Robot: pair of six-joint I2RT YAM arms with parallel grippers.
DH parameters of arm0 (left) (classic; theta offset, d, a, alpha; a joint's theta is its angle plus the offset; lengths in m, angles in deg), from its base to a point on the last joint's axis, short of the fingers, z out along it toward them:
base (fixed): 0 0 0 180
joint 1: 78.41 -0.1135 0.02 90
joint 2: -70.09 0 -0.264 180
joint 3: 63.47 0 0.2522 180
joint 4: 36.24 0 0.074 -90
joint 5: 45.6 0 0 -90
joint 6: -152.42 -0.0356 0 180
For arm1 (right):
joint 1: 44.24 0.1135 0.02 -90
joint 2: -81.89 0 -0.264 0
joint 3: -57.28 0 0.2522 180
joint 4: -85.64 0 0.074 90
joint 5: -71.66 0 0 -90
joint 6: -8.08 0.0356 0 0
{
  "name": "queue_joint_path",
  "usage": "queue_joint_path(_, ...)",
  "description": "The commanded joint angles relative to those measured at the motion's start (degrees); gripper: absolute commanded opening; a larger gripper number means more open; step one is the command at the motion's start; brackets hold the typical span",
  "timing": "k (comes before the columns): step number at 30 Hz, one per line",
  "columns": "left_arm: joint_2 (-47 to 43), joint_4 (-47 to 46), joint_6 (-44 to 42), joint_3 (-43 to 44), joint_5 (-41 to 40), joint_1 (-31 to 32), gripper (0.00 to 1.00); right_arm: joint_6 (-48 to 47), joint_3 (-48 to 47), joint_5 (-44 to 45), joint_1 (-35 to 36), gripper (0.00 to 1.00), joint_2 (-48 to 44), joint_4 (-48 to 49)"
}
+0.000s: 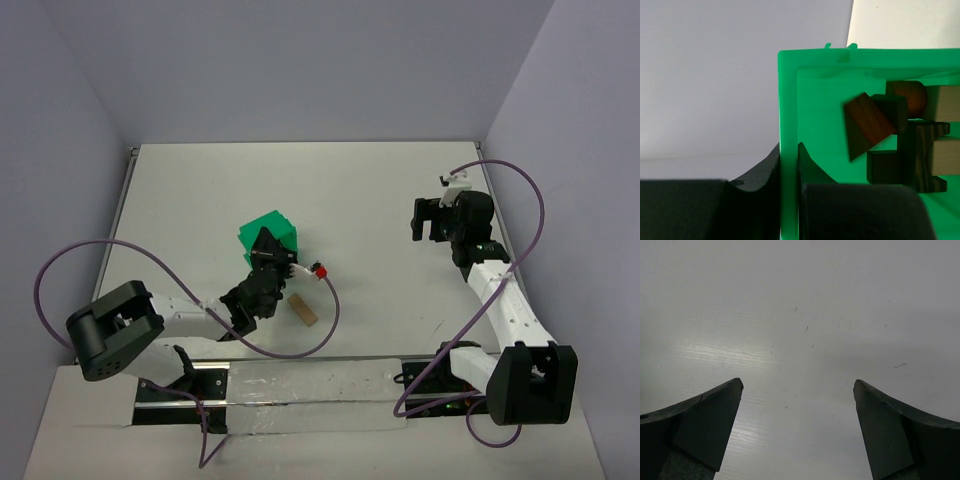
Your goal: Build the wood block tower
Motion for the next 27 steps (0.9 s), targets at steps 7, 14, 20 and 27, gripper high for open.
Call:
queue_joint_path(7, 4.7, -19.1, -8.8, -1.2, -1.5, 0.7, 0.00, 0.4, -3.0, 0.4, -0.3, 1.00, -0.2, 0.6)
queue_joint_path(14, 5.2, -17.8, -7.7, 1.0, -1.3, 0.6, 0.00, 0.3, -3.0, 0.5, -0.3, 1.00, -0.2, 0.6)
queue_joint_path(20, 5.9, -21.3, -11.1, 0.9, -0.7, 0.6, 0.00, 0.2, -3.0, 0.4, -0.3, 1.00, -0.2, 0.6)
queue_joint_path(27, 4.5, -13.8, -7.1, 3.6, -1.0, 1.1, 0.00, 0.2, -3.0, 0.5, -0.3, 1.00, -0.4, 0.4)
